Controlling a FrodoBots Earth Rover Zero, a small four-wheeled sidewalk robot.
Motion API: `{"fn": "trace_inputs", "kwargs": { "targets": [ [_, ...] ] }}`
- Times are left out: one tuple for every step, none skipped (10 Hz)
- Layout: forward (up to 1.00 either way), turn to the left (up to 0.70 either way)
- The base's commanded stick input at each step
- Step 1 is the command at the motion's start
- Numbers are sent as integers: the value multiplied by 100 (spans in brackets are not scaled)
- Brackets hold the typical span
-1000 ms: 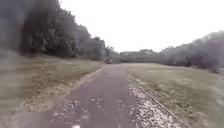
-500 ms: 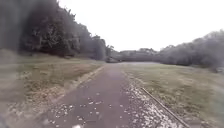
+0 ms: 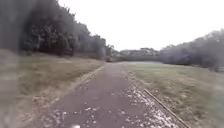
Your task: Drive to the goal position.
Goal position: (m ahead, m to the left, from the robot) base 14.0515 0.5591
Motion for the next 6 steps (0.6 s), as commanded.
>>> {"fn": "trace_inputs", "kwargs": {
  "targets": [
    [45,0],
    [45,0],
    [45,0],
    [45,0],
    [45,0],
    [45,0]
  ]
}}
